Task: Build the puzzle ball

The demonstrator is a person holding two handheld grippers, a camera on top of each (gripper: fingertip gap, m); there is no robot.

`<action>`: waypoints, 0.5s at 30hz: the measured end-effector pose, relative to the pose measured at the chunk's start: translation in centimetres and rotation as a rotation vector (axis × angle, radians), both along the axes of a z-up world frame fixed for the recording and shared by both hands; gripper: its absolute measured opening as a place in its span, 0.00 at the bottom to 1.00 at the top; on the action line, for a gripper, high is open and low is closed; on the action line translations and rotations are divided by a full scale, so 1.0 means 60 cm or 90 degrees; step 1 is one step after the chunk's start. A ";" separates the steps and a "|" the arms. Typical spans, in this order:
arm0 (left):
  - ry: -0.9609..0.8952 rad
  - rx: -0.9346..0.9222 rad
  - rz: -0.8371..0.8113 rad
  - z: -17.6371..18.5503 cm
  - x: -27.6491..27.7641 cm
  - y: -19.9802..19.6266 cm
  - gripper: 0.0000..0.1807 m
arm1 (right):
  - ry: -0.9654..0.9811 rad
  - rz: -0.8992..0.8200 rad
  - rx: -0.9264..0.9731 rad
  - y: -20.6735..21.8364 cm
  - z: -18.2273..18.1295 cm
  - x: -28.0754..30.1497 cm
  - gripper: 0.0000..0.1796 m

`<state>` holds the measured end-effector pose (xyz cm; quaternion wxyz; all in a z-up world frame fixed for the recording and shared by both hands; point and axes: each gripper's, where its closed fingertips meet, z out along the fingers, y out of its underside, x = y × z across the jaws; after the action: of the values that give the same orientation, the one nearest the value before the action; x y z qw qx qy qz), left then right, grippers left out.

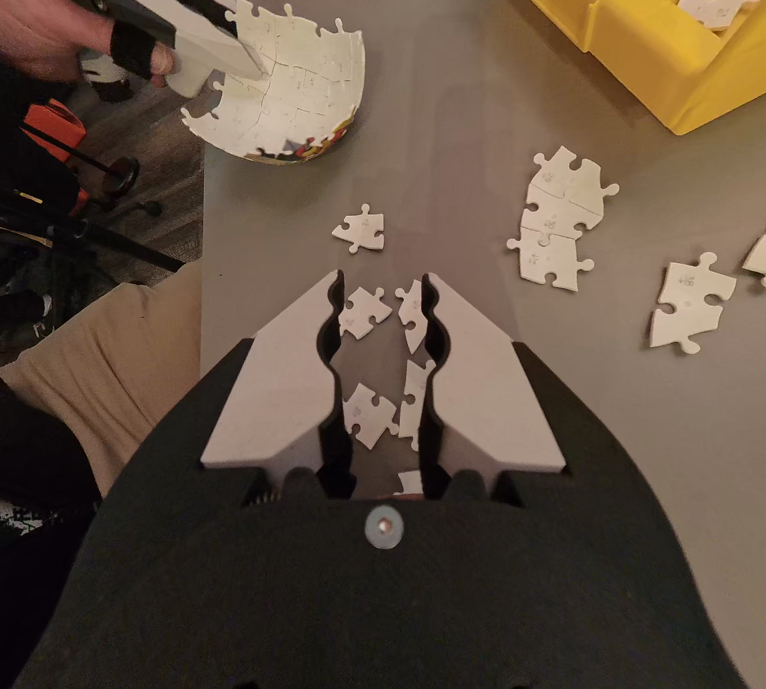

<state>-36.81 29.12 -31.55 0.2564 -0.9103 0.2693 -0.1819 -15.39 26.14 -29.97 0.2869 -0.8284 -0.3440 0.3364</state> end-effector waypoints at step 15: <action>0.025 0.060 -0.109 0.069 -0.001 0.029 0.28 | -0.001 0.001 0.004 0.000 0.003 0.000 0.20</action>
<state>-36.89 30.85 -27.43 0.2769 -0.8744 0.3594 -0.1720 -15.40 26.13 -29.81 0.2889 -0.8277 -0.3457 0.3347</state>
